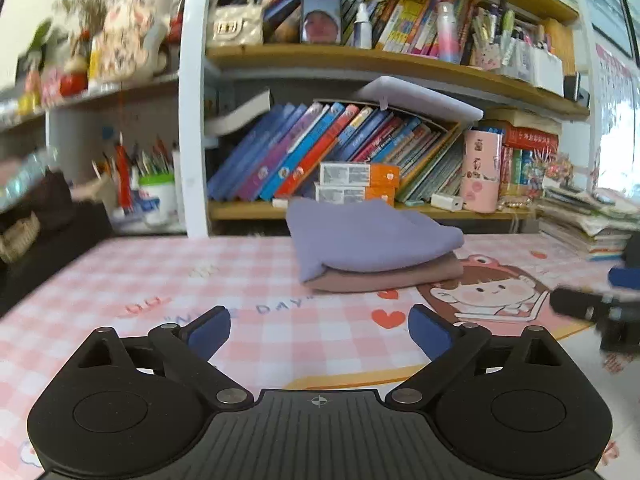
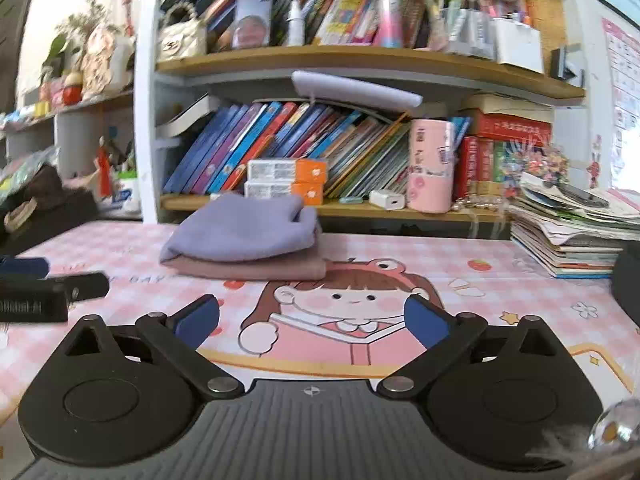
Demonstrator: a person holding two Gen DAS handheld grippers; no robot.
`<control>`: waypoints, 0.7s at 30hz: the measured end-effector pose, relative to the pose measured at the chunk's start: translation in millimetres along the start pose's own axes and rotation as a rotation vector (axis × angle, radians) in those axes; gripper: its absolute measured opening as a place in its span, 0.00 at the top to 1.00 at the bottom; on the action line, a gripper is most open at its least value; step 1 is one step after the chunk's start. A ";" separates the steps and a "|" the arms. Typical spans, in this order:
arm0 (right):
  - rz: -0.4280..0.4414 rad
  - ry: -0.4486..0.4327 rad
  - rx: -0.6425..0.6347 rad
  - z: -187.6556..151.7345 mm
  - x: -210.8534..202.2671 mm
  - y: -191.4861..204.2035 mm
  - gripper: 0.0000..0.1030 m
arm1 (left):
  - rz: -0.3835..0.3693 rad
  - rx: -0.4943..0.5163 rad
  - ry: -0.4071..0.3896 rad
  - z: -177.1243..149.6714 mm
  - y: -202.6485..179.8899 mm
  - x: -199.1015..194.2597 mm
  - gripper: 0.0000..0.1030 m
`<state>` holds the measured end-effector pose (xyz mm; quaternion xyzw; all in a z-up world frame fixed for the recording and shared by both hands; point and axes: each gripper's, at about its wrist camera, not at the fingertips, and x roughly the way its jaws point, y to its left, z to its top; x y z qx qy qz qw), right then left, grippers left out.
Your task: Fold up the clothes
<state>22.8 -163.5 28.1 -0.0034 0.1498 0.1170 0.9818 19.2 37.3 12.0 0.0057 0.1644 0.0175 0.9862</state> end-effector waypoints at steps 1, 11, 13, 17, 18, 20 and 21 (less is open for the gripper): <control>-0.008 -0.006 0.007 -0.5 0.7 -1.2 0.01 | 0.005 0.010 -0.005 -1.0 -2.4 -0.8 0.03; -0.045 -0.025 0.009 -5.7 2.7 -0.6 0.00 | 0.011 0.015 -0.006 -2.4 -4.9 -0.9 0.01; -0.050 -0.020 -0.006 -5.5 3.6 2.0 0.00 | 0.019 0.003 -0.006 -2.6 -3.0 -0.5 0.01; -0.064 -0.004 -0.047 -5.4 5.9 9.1 0.00 | 0.005 0.008 -0.016 -2.7 -3.8 -2.4 0.00; -0.066 -0.005 -0.053 -5.6 5.9 9.9 0.00 | 0.001 0.016 -0.007 -2.4 -5.0 -0.8 0.00; -0.070 -0.011 -0.053 -5.9 4.6 9.8 0.00 | -0.005 0.031 0.012 -1.9 -7.3 2.3 0.00; -0.070 -0.014 -0.048 -5.9 4.2 8.9 0.00 | -0.004 0.031 0.017 -1.8 -7.2 3.2 0.00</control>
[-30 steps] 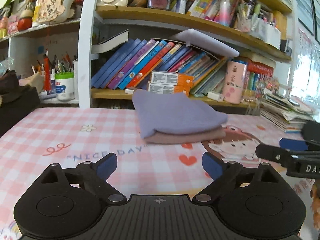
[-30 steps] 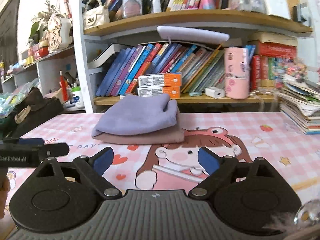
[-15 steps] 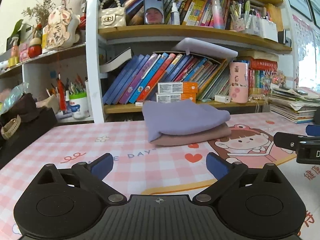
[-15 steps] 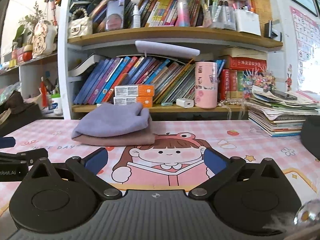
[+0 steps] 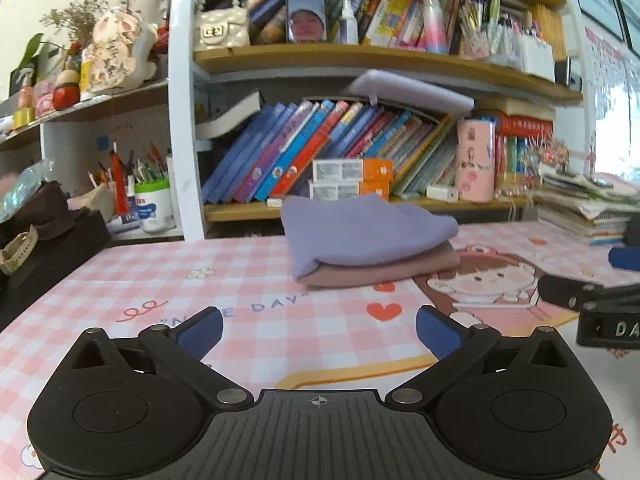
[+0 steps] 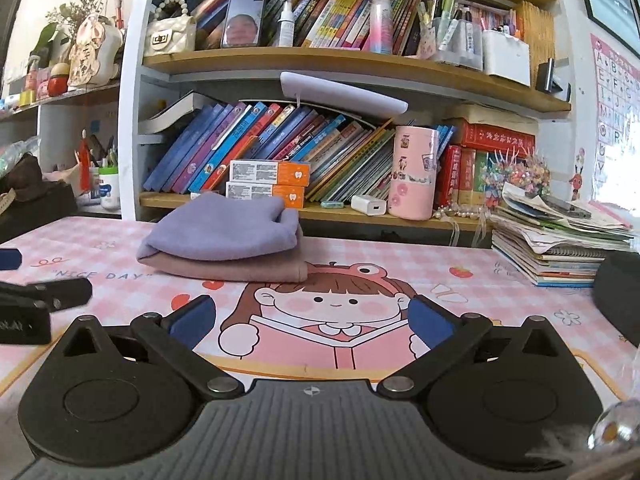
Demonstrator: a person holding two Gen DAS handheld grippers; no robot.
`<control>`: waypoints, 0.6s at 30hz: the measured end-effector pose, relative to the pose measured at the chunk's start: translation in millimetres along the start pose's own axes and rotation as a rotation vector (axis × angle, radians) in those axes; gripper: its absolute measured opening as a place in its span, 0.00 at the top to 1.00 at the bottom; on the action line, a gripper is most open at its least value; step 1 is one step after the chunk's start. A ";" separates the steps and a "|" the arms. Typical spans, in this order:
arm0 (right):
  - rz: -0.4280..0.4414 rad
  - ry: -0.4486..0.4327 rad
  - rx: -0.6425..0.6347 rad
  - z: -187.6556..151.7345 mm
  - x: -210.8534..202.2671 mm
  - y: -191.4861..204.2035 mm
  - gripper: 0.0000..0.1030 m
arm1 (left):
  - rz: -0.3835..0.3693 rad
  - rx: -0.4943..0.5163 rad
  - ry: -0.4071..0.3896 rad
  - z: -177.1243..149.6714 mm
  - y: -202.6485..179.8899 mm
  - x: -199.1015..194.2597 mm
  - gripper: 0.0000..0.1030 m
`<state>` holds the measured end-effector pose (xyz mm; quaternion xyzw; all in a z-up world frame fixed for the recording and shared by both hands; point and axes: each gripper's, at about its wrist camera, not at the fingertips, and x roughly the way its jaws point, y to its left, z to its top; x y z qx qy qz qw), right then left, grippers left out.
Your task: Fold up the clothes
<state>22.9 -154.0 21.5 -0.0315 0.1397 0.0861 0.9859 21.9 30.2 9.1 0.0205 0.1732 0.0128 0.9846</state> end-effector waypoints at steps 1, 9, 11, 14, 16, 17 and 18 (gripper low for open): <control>0.001 -0.002 0.006 0.0 -0.2 -1.1 0.00 | 0.001 0.000 0.005 0.1 0.1 0.9 0.00; 0.005 0.047 0.047 1.5 7.4 -7.9 0.00 | 0.007 -0.022 0.005 0.1 4.5 0.0 0.00; 0.007 0.056 0.043 1.5 8.7 -7.1 0.00 | 0.006 -0.014 0.005 0.5 3.8 0.5 0.00; 0.004 0.061 0.027 1.2 9.4 -4.4 0.00 | 0.006 -0.012 0.003 0.6 3.6 -0.2 0.00; 0.002 0.064 0.014 1.0 9.9 -2.3 0.00 | 0.009 -0.024 0.001 0.7 5.3 -0.8 0.00; 0.001 0.066 0.009 1.0 10.3 -1.5 0.00 | 0.010 -0.030 0.002 0.7 6.2 -0.6 0.00; 0.001 0.067 0.004 1.0 10.6 -0.8 0.00 | 0.011 -0.036 0.003 0.7 7.2 -0.5 0.00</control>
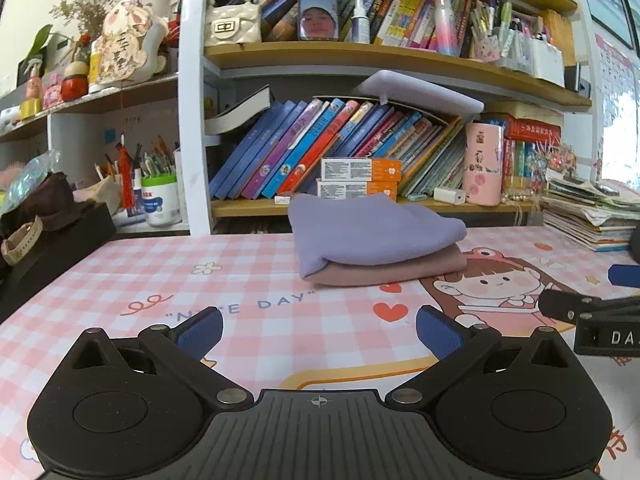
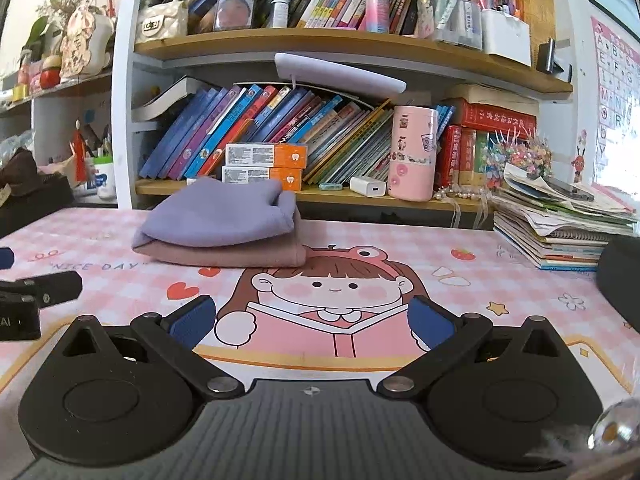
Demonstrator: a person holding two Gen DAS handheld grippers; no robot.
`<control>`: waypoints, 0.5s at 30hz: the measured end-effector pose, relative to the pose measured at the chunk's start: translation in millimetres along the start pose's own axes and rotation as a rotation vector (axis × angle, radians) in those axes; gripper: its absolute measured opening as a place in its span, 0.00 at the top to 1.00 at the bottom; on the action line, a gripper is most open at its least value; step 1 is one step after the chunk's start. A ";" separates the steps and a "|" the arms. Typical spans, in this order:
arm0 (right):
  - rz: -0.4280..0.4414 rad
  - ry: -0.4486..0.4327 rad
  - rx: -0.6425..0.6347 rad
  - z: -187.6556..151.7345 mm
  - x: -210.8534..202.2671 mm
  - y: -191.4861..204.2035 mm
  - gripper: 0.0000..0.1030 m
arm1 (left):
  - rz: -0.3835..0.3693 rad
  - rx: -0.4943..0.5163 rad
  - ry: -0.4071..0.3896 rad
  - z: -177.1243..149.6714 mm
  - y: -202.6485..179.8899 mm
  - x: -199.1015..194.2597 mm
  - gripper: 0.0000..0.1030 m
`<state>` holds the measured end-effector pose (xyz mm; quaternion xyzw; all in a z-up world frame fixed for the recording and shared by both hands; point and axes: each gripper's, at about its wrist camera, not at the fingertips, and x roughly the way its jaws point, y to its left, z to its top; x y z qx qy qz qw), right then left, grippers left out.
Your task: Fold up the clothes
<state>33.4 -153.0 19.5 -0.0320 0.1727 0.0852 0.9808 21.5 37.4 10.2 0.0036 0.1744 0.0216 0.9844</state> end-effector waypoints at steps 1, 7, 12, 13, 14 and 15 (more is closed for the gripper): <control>0.000 0.001 -0.003 0.1 0.2 0.4 0.00 | 0.001 -0.006 0.001 0.1 0.9 0.2 0.00; 0.002 0.021 -0.010 0.1 2.9 1.9 0.00 | 0.007 -0.003 0.012 0.9 0.7 2.3 0.00; -0.002 0.021 -0.025 -0.3 2.7 4.7 0.00 | 0.003 -0.005 0.014 1.0 1.3 2.4 0.00; -0.002 0.021 -0.029 -0.4 2.8 5.4 0.00 | 0.003 -0.008 0.017 1.0 1.6 2.7 0.00; -0.001 0.022 -0.032 -0.3 3.0 5.9 0.00 | 0.003 -0.010 0.018 1.1 2.0 2.9 0.00; 0.000 0.022 -0.036 -0.1 3.2 6.2 0.00 | 0.002 -0.012 0.020 1.1 2.3 3.2 0.00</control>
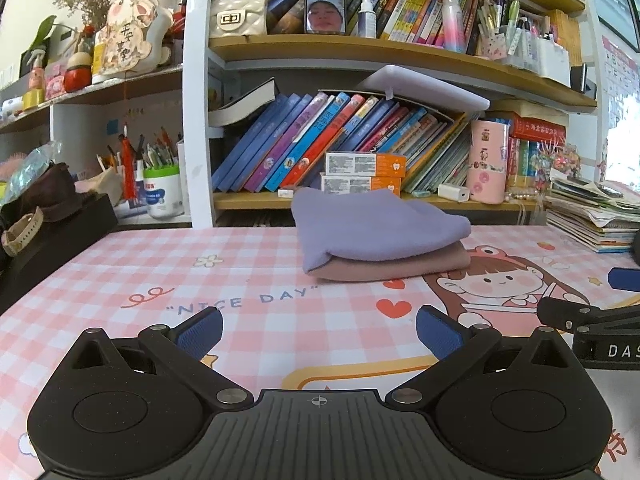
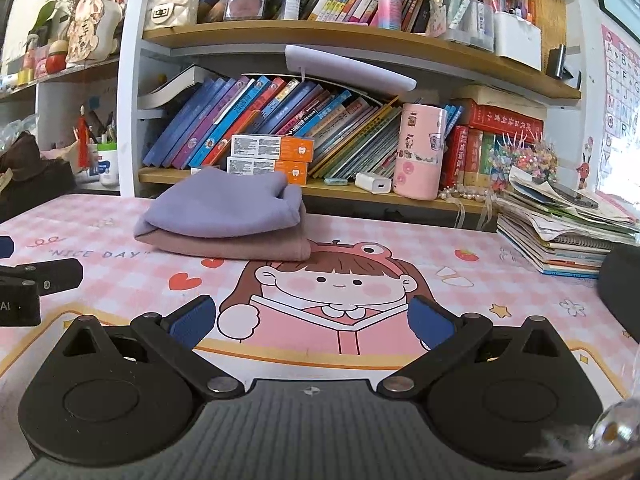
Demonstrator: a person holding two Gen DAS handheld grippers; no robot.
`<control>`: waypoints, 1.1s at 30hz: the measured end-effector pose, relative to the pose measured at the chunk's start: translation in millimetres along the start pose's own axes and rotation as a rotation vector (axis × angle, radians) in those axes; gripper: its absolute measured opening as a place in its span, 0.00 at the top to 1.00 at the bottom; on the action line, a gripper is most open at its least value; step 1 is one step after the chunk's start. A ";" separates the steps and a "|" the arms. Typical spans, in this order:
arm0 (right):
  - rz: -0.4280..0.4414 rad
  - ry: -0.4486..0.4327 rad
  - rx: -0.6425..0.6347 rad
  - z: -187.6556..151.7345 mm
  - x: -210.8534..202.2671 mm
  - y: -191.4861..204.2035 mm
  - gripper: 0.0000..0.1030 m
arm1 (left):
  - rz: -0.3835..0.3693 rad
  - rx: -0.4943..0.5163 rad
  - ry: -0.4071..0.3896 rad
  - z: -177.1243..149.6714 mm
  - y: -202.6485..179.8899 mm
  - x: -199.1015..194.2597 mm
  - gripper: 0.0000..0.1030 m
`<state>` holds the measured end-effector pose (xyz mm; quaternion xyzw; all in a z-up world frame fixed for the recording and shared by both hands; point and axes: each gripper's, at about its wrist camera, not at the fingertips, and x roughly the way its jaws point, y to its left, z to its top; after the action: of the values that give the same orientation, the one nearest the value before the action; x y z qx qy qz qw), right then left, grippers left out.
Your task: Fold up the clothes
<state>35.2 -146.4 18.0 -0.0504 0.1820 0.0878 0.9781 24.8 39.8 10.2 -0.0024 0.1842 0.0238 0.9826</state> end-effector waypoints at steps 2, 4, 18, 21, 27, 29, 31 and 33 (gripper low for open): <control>0.000 -0.002 0.000 0.0 -0.1 -0.2 0.00 | -0.001 -0.002 0.002 0.2 0.2 0.3 0.00; -0.001 -0.004 0.001 0.0 -0.3 -0.6 0.00 | -0.001 0.000 0.002 0.5 0.1 0.4 0.00; 0.002 -0.004 0.013 0.4 0.0 -2.5 0.00 | -0.007 -0.001 0.021 1.3 1.6 3.1 0.00; 0.002 -0.004 0.016 0.6 0.3 -3.1 0.00 | -0.007 0.002 0.029 0.9 1.4 4.4 0.00; 0.001 -0.005 0.010 0.6 0.2 -2.2 0.00 | -0.007 0.004 0.030 0.8 1.3 5.0 0.00; 0.001 -0.005 0.010 0.4 -0.1 -1.8 0.00 | 0.003 0.004 0.030 1.1 1.2 5.0 0.00; 0.000 -0.006 0.012 0.4 -0.2 -1.8 0.00 | 0.007 0.003 0.026 1.1 1.2 4.0 0.00; 0.000 -0.006 0.014 0.4 -0.1 -1.9 0.00 | 0.004 0.008 0.020 0.9 0.7 3.0 0.00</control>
<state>35.6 -148.3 18.5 -0.0435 0.1796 0.0868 0.9789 27.8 40.6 10.0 0.0015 0.1942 0.0248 0.9806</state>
